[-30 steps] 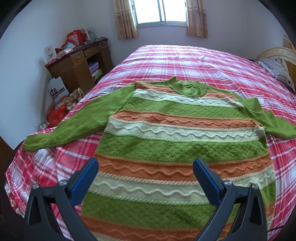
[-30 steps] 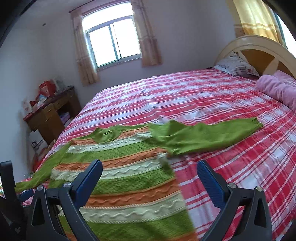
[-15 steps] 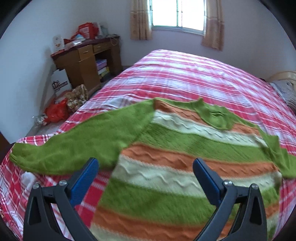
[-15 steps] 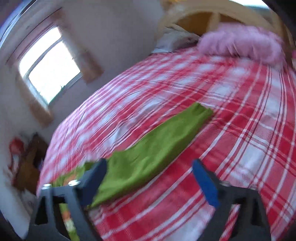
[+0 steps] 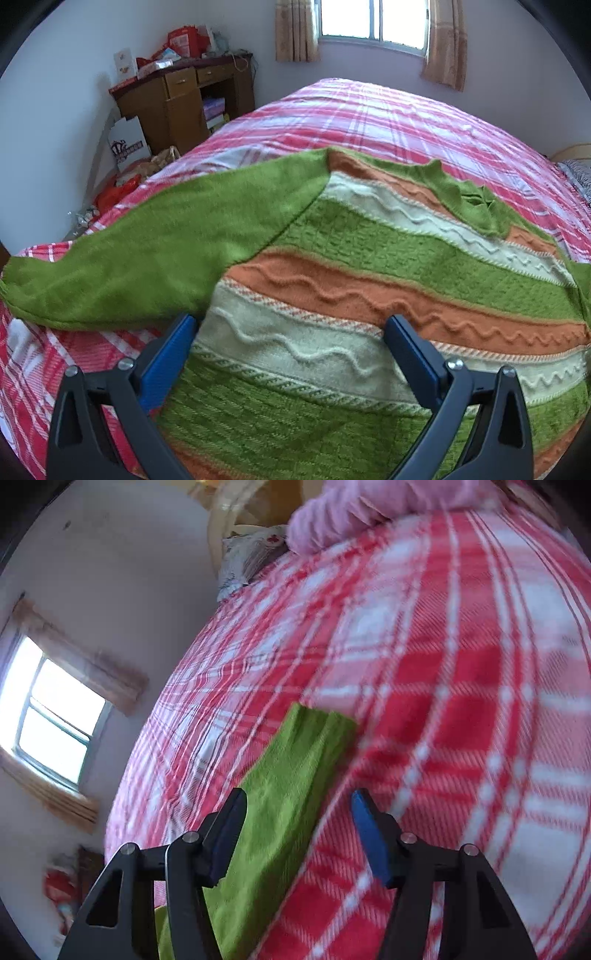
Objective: Fold small clothes
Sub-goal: 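Move the right tool to the green sleeve cuff and close on it, then carry the sleeve cuff with the right tool across the sweater body, release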
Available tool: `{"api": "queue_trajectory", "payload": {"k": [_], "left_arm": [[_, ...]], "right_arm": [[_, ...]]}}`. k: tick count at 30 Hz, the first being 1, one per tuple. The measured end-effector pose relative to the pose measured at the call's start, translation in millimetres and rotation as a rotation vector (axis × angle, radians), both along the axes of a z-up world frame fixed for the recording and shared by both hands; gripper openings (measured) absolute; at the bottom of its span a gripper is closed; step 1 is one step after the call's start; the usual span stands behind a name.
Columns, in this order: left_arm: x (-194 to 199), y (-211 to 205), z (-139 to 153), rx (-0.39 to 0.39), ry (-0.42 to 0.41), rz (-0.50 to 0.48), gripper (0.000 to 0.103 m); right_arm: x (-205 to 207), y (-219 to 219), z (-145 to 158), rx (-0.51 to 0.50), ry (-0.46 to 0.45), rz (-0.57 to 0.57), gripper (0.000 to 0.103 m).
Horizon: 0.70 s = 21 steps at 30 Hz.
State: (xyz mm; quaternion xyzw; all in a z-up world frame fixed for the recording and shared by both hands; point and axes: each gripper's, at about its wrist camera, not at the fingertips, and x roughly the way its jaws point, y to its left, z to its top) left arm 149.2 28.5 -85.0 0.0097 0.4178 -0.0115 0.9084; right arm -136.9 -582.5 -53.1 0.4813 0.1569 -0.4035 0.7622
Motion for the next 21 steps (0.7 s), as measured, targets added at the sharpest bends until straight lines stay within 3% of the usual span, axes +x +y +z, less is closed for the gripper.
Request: {"api": "queue_trajectory", "payload": {"k": [5,7,10,11,12,15,21], "left_arm": [[1,0,-2,-0.011,0.005,-0.009,0.103],[1,-1,-3,-0.006,0.001,-0.008,0.103],[2,-1,-4,-0.004,0.0,-0.009,0.103],[2,-1,-4,-0.005,-0.001,-0.009,0.103],[2,-1,-4,-0.009,-0.001,-0.01,0.103],[1,0,-4,-0.015,-0.004,-0.012,0.103],[0,1,-4,-0.019,-0.006,-0.013,0.103]], "right_arm": [[15,-19,-5,-0.007,0.061,0.004,0.058],[26,-18,-2,-0.056,0.179,0.031,0.045],[28,-14,0,-0.099,0.281,0.071,0.017],[25,-14,1,-0.104,0.285,0.085,0.008],[23,-16,2,-0.105,0.269,0.109,0.007],[14,-4,25,-0.163,0.191,0.163,0.007],[14,71,86,-0.296,0.093,0.303,0.007]]}}
